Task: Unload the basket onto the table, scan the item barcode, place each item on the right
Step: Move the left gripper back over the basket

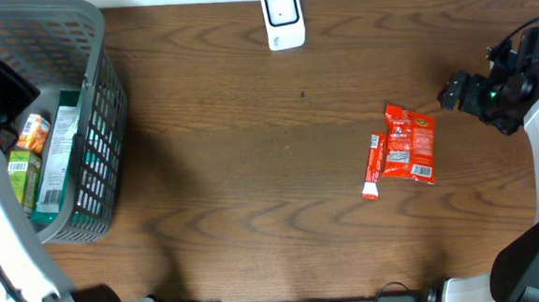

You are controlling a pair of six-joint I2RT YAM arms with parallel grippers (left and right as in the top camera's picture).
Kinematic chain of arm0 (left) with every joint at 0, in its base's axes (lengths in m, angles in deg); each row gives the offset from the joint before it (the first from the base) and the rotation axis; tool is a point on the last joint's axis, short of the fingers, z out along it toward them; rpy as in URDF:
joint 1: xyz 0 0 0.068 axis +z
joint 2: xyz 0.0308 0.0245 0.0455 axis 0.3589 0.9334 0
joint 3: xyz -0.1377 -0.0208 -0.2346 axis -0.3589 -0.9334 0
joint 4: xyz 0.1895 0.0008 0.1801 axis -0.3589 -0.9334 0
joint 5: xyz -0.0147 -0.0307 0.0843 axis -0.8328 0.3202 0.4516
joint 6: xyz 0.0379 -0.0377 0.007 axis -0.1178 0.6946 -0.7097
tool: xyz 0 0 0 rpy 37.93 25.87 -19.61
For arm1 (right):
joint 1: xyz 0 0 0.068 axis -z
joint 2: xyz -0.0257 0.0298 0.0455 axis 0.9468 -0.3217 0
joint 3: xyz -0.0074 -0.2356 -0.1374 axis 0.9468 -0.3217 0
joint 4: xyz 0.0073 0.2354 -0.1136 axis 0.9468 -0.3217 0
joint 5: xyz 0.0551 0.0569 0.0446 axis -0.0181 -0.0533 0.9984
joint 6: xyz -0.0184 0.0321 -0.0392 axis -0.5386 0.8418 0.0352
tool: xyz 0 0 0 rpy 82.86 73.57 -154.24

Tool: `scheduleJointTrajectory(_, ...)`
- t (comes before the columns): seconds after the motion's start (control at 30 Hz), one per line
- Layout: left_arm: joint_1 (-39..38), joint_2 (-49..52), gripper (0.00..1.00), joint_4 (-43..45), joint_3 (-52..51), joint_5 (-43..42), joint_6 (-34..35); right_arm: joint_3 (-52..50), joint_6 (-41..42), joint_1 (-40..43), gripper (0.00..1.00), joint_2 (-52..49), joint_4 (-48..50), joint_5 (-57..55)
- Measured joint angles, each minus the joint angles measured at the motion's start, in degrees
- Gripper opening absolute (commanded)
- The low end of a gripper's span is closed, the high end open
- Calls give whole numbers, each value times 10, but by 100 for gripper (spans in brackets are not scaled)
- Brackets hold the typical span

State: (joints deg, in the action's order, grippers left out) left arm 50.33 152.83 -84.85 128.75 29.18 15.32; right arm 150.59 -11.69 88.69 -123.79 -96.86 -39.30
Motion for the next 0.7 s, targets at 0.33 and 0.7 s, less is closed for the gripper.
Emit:
scheduleJointTrajectory(0.33, 14, 136, 73, 13, 0, -75, 2, 0, 0, 0, 99, 0, 0, 0)
scheduleJointTrajectory(0.7, 14, 224, 83, 45, 0, -86, 4, 0, 0, 0, 99, 0, 0, 0)
